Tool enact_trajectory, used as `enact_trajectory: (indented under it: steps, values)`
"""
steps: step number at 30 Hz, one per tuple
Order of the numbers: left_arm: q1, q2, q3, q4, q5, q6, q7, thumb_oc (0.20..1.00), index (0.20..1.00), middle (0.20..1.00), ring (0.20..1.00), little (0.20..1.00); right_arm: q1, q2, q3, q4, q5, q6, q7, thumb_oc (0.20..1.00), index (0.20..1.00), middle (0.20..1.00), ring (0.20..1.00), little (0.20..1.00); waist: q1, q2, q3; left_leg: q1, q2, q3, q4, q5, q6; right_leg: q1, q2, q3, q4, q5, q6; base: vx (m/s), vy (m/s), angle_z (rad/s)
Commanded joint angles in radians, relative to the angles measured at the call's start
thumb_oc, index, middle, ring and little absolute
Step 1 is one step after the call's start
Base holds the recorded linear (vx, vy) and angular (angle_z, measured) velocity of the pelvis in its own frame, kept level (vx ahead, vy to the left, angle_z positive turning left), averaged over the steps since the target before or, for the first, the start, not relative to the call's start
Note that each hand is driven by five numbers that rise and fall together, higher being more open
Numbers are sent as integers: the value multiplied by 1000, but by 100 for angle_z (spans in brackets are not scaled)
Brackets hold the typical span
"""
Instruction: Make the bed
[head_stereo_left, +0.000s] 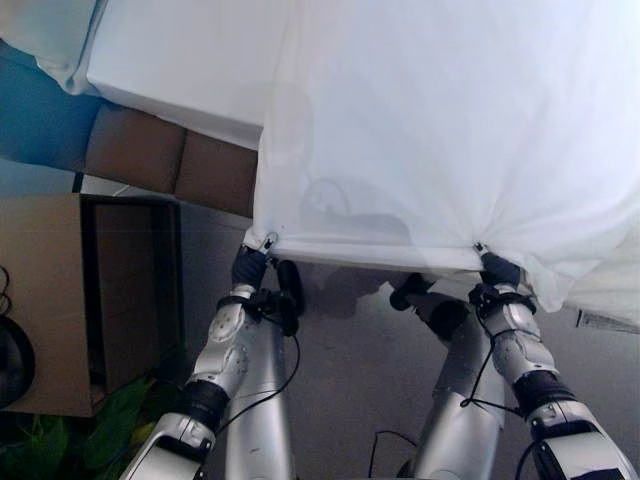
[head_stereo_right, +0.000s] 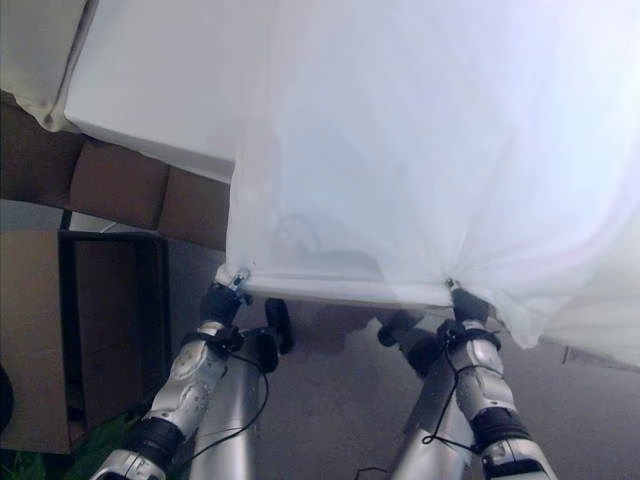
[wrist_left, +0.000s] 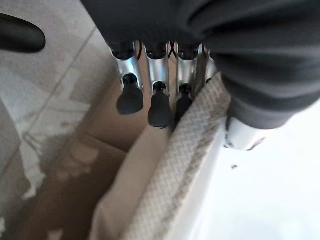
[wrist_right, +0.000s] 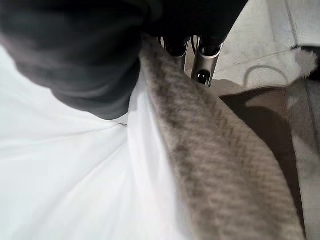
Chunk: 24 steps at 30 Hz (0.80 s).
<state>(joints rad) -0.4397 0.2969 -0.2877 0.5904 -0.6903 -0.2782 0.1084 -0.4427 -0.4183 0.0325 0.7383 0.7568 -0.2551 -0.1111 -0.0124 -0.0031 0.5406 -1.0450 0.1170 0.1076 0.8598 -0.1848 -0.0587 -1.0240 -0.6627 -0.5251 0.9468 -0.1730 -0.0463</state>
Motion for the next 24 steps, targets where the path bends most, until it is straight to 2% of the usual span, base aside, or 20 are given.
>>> enact_trajectory:
  steps: [1, 3, 4, 11, 12, 13, 14, 15, 17, 19, 24]
  values:
    - [125, 123, 116, 199, 67, 20, 93, 200, 200, 200, 200, 200, 197, -118, -49, 283, -44, 69, -58, 200, 200, 200, 200, 200, -3, 27, -21, -65, -41, 52, -2, -25, 42, -143, -11, 134, -17, 106, 125, 2, 35, 10]
    - [99, 137, 109, 241, 76, 30, 91, 200, 200, 200, 200, 200, 179, -121, -49, 315, -53, 73, -56, 200, 200, 200, 200, 200, -9, 28, -21, -92, -41, 57, 16, -27, 46, -167, -13, 145, -2, 101, 116, 10, 43, 2]
    - [75, 169, 83, 323, 131, 50, 90, 200, 200, 200, 200, 200, 156, -124, -33, 379, -88, 85, -59, 200, 200, 200, 200, 200, -14, 32, -21, -122, -35, 57, 57, -45, 53, -210, -7, 178, 46, 83, 108, 14, 46, -6]
    - [80, 184, 55, 465, 281, 99, 66, 200, 200, 200, 200, 200, 166, -131, 25, 438, -199, 113, -13, 200, 200, 200, 200, 200, -25, 21, -21, -212, -11, 65, 201, -106, 85, -331, -22, 261, 181, 19, 70, 34, 50, -10]
    - [107, 173, 53, 498, 302, 109, 45, 200, 200, 200, 200, 200, 179, -125, 35, 439, -210, 122, -4, 256, 256, 256, 256, 256, -26, 19, -21, -220, -9, 67, 237, -126, 93, -346, -28, 276, 213, 1, 67, 52, 48, -9]
    - [113, 168, 58, 507, 303, 112, 40, 200, 200, 200, 200, 200, 183, -124, 41, 444, -225, 125, 5, 536, 536, 536, 536, 536, -26, 19, -21, -228, -10, 68, 244, -128, 99, -357, -30, 280, 219, -2, 62, 51, 48, -7]
    - [126, 164, 63, 526, 315, 122, 30, 555, 555, 555, 555, 555, 187, -123, 50, 451, -239, 132, 12, 1000, 1000, 1000, 1000, 1000, -28, 16, -21, -231, -9, 72, 261, -136, 103, -365, -35, 289, 235, -9, 60, 32, 29, -5]
    - [141, 162, 61, 539, 338, 131, 29, 1000, 1000, 1000, 1000, 1000, 195, -120, 56, 457, -249, 137, 18, 1000, 1000, 1000, 1000, 1000, -27, 14, -21, -228, -8, 69, 275, -145, 106, -366, -37, 297, 247, -15, 59, 30, 23, -4]
    - [137, 163, 58, 548, 368, 138, 35, 1000, 1000, 1000, 1000, 1000, 189, -118, 63, 467, -265, 140, 20, 1000, 1000, 1000, 1000, 1000, -29, 12, -21, -235, -10, 70, 280, -146, 112, -376, -41, 301, 254, -18, 52, 0, 0, 0]
    - [147, 175, 24, 566, 482, 157, 25, 1000, 1000, 1000, 1000, 1000, 197, -118, 90, 484, -332, 154, 31, 1000, 1000, 1000, 1000, 1000, -27, 9, -21, -224, -10, 74, 297, -158, 118, -370, -51, 307, 264, -19, 51, 0, 0, 0]
    - [177, 201, 34, 562, 518, 166, 21, 1000, 1000, 1000, 1000, 1000, 225, -125, 90, 512, -371, 179, 56, 1000, 1000, 1000, 1000, 1000, -24, 9, -21, -213, -15, 69, 304, -155, 125, -361, -66, 310, 273, -13, 47, -13, -10, 5]
